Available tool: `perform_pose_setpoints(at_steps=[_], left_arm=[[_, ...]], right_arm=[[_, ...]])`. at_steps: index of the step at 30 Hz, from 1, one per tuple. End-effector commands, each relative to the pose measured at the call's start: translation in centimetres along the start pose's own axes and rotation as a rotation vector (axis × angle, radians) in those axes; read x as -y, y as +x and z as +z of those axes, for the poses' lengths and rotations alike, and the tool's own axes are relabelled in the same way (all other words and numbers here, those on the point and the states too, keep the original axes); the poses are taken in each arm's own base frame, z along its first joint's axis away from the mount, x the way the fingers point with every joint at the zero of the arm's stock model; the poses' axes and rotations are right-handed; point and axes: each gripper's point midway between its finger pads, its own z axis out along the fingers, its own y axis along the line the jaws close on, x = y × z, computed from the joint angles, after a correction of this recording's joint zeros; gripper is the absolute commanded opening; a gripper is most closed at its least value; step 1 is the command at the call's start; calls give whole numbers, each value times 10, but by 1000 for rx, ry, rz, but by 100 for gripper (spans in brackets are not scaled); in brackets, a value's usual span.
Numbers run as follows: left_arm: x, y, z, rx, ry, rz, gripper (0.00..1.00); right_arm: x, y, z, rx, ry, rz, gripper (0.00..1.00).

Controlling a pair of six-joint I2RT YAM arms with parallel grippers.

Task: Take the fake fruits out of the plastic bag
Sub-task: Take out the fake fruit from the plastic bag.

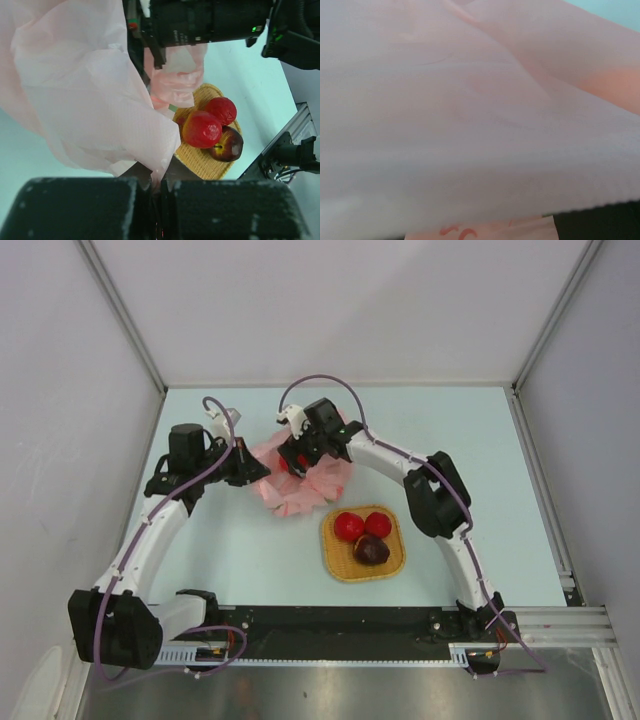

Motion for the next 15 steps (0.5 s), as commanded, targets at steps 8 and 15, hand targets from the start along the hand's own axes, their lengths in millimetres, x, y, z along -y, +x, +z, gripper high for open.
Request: perform_pose_setpoints(at_steps=[8,15], left_arm=[[11,-8,-6,26,49,36,0],[11,-1,-6,6,53,27,0]], right_arm=[[10,-27,29,102,88,32,100],[6,-38,42,142,52,57,100]])
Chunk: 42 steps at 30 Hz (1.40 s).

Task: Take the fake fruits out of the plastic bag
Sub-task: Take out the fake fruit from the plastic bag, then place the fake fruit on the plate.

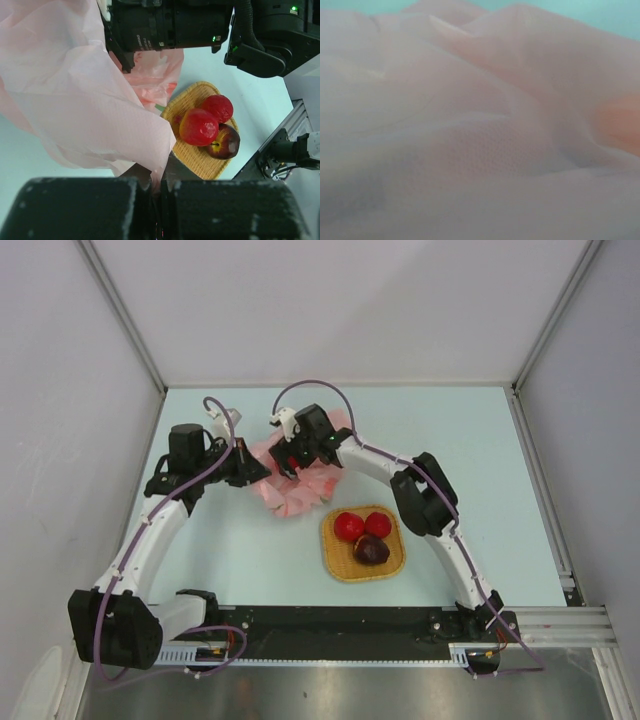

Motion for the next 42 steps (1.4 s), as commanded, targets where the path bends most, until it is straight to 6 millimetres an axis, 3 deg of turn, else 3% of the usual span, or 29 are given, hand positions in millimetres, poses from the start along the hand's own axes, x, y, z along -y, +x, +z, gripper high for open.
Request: perform_pose_setpoints(at_steps=[1,2,6,7,10,11,12,14,15,18,21,24,30,31,35,38,42], left_arm=[[7,-3,-5,13,32,27,0],[6,-2,-5,10,29,26,0],[3,-2,-4,8,15,25,0],[2,-2,-3,6,12,22,0],[-1,-3,-1,8,4,22,0],[-1,-4,0,9,3,23,0],[-2,-7,0,13,-2,27,0],[-8,-9,2,8,-20,42,0],[-9,-14,2,15,-28,59,0],[-16,-20,4,32,-51,91,0],[-15,-27,5,40,-51,101,0],[-12,-32,8,41,-34,87,0],[0,-47,14,60,11,47,0],[1,-47,14,53,12,37,0],[12,-59,8,57,30,53,0],[12,-62,9,39,27,64,0],[9,-68,3,79,-10,113,0]], right_arm=[[7,-33,10,96,23,23,100],[10,-32,11,97,31,20,98],[6,-38,5,111,-18,-2,69],[2,-42,0,120,-44,-13,66],[-4,-61,-31,174,-92,-56,57],[-7,-88,-55,251,-92,-81,56],[-9,-80,-63,243,-102,-90,54],[-22,-86,-83,255,-155,-128,53],[-30,-94,-106,278,-172,-165,52],[-56,-96,-150,314,-260,-259,52],[-81,-84,-176,295,-353,-321,54],[-111,-56,-195,220,-439,-415,54],[-128,-36,-219,143,-422,-430,52],[-135,-30,-230,117,-433,-428,52],[-168,13,-249,12,-469,-541,54],[-172,48,-257,-64,-488,-569,55],[-157,63,-251,-98,-461,-590,55]])
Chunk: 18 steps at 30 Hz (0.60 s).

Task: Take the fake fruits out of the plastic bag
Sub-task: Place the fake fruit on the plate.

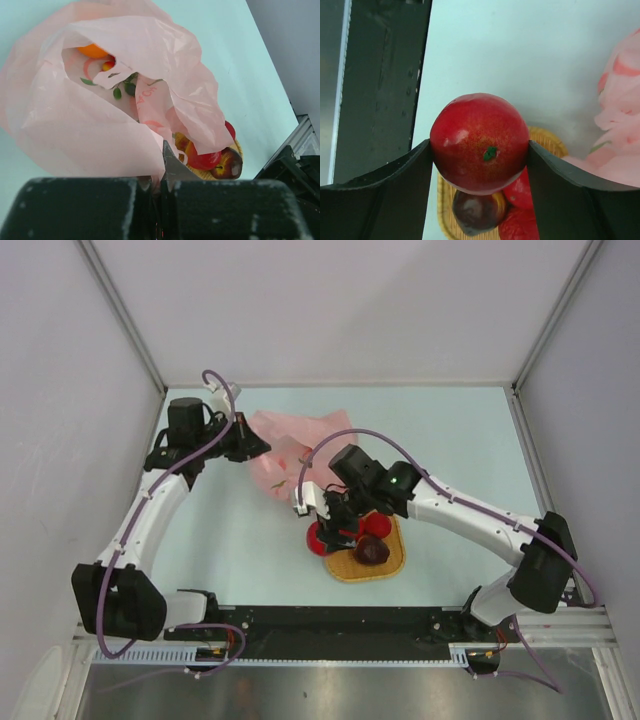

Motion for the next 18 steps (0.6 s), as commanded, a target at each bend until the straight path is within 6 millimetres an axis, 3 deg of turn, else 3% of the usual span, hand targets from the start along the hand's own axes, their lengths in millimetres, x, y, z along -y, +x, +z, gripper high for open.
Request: perform_pose_setpoints(at_steps=[1,5,9,16,18], left_arm=[[7,-14,-9,37,-1,77,0],[4,-13,-16,48,-37,141,0],[1,2,-19,28,-44,121,0],[-2,34,-9,-29,-8,26,0],[-2,32,-6,-25,-3,19,0]], right_arm=[[14,21,-15,-51,54,-40,55],[27,37,-11,-67,24,-80,57],[19,51,2,-89,-62,-92,58],[7,53,14,-106,-116,-114,59],[8,58,14,-129,-114,-125,59]])
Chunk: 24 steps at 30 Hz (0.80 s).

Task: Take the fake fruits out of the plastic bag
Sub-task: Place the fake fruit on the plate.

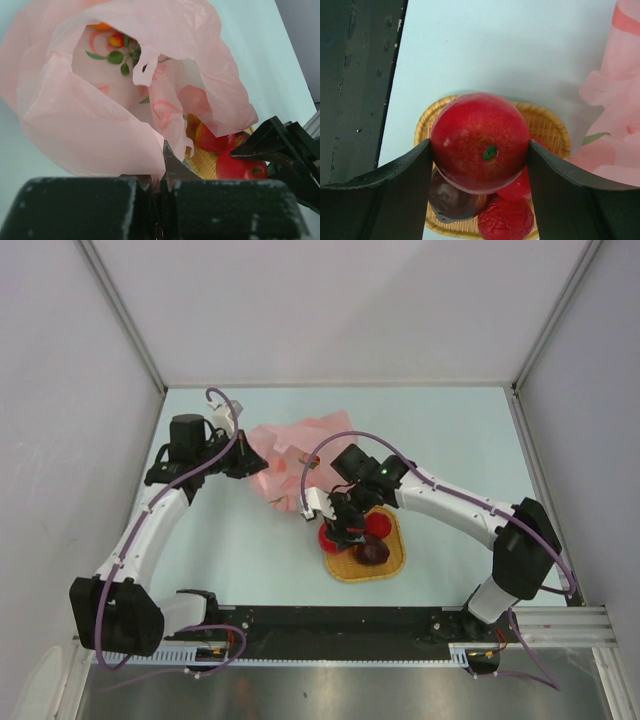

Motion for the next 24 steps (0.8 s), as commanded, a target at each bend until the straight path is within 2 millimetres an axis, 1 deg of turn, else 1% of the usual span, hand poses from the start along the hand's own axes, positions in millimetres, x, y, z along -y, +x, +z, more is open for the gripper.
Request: perform_pose_setpoints(at_steps=[1,4,7,11,18,21,24], left_arm=[[7,-5,2,21,36,-5,0],[5,-10,2,22,22,13,0],[5,-9,4,9,26,6,0],[7,-8,6,3,42,-9,0],[8,-9,4,6,38,1,0],[8,-8,3,8,37,4,0],[7,-7,3,11,35,7,0]], right_arm=[[-3,6,4,-35,-24,-70,58],[5,8,3,-52,5,-123,58],[11,10,7,-71,15,-173,58],[9,20,16,-104,-18,-189,59],[12,27,23,-127,-24,-200,61],[14,26,24,-123,-21,-200,61],[15,31,26,-142,-21,-198,63]])
